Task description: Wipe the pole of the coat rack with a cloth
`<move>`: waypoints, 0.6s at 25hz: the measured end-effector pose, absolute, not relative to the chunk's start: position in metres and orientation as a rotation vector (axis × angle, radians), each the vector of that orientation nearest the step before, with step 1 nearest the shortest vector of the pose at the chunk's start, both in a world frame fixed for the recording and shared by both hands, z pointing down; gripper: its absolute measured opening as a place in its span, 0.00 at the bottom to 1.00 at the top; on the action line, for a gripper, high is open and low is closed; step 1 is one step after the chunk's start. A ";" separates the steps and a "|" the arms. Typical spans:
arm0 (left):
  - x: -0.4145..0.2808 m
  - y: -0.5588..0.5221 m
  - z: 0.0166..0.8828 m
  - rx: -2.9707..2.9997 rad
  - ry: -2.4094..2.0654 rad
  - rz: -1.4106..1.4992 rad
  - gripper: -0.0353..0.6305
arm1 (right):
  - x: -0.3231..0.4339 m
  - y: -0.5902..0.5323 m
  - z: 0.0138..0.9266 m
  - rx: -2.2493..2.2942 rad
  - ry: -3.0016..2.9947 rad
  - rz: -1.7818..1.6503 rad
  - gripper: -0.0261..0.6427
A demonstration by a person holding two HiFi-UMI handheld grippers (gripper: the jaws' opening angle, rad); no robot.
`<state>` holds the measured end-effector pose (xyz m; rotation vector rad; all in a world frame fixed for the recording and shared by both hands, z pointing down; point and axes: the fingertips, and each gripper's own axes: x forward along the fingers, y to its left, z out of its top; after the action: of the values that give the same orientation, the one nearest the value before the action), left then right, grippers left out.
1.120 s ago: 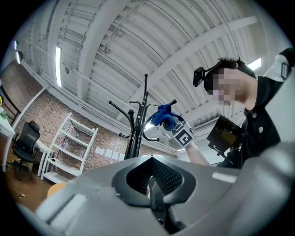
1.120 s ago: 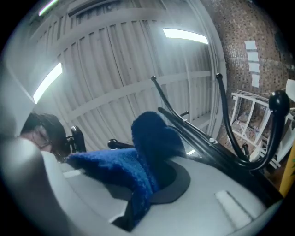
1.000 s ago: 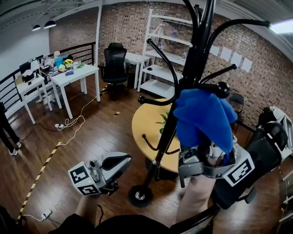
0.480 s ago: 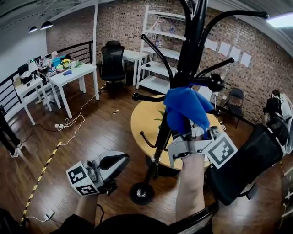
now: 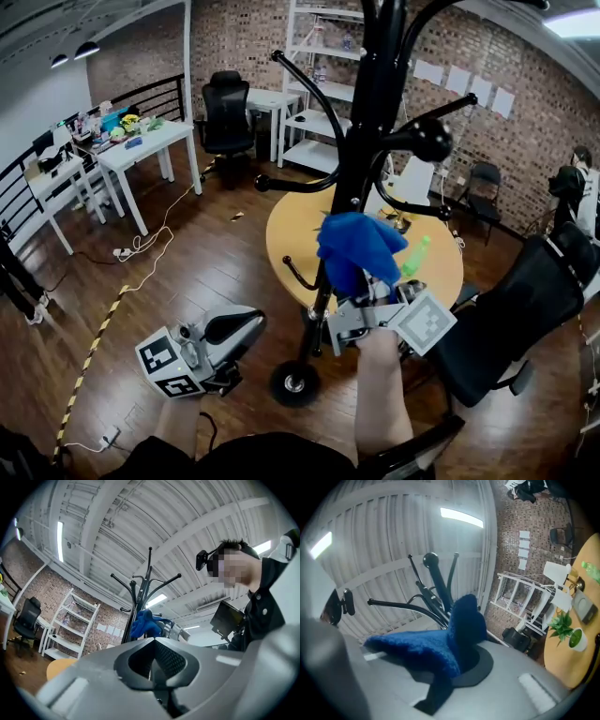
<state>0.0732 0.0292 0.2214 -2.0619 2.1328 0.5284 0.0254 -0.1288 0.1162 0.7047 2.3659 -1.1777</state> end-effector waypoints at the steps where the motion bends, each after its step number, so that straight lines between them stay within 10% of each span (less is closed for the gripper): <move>1: 0.073 0.027 0.222 -2.065 2.134 0.528 0.06 | 0.025 -0.132 0.129 0.697 2.385 -1.198 0.07; 15: 0.076 0.008 0.238 -2.120 2.140 0.572 0.06 | 0.017 -0.138 0.355 0.457 3.150 -1.031 0.07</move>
<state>0.0765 0.0075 0.2385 -2.1197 2.1397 0.5720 0.0170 -0.1380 0.3546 0.4574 3.1501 -1.0314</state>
